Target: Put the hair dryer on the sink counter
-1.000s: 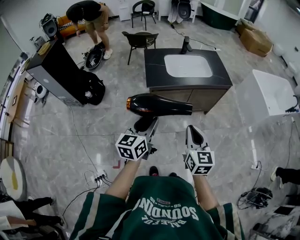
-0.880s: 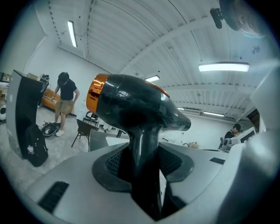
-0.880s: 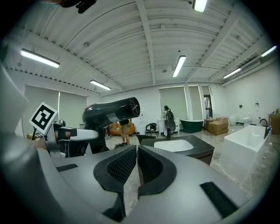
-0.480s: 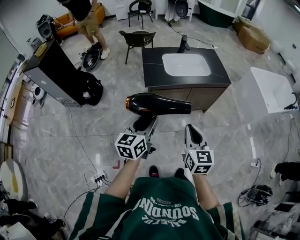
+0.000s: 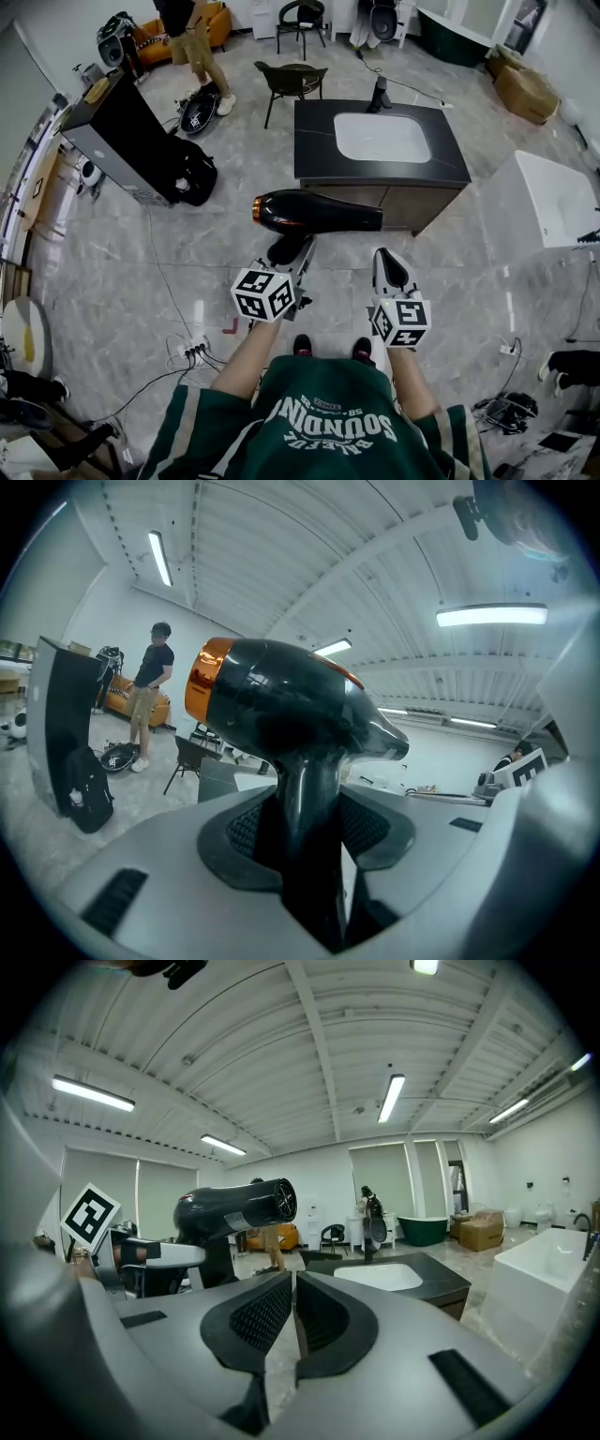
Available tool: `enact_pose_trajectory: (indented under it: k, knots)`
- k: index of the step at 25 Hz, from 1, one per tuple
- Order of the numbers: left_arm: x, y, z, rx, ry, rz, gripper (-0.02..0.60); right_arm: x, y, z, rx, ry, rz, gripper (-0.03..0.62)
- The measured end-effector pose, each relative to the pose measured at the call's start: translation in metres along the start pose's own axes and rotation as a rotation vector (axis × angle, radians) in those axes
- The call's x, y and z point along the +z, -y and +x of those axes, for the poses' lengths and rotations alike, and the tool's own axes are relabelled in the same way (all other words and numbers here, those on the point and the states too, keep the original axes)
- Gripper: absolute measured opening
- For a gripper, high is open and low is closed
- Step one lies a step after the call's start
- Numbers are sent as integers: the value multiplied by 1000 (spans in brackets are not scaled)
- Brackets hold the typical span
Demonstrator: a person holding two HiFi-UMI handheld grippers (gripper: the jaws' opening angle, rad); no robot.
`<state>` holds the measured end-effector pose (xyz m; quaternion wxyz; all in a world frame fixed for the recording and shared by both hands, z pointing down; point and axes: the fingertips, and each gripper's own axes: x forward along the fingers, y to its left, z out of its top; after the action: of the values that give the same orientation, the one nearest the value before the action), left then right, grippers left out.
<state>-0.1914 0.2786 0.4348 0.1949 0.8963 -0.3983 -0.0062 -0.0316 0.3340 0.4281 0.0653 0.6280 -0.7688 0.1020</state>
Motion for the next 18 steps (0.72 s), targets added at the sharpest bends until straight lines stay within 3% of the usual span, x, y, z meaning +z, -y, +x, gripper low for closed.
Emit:
enact_pose_trajectory:
  k: [18]
  knots:
    - [-4,73,55,179,65,-8,175,23,114,-7,163,26,-17,44]
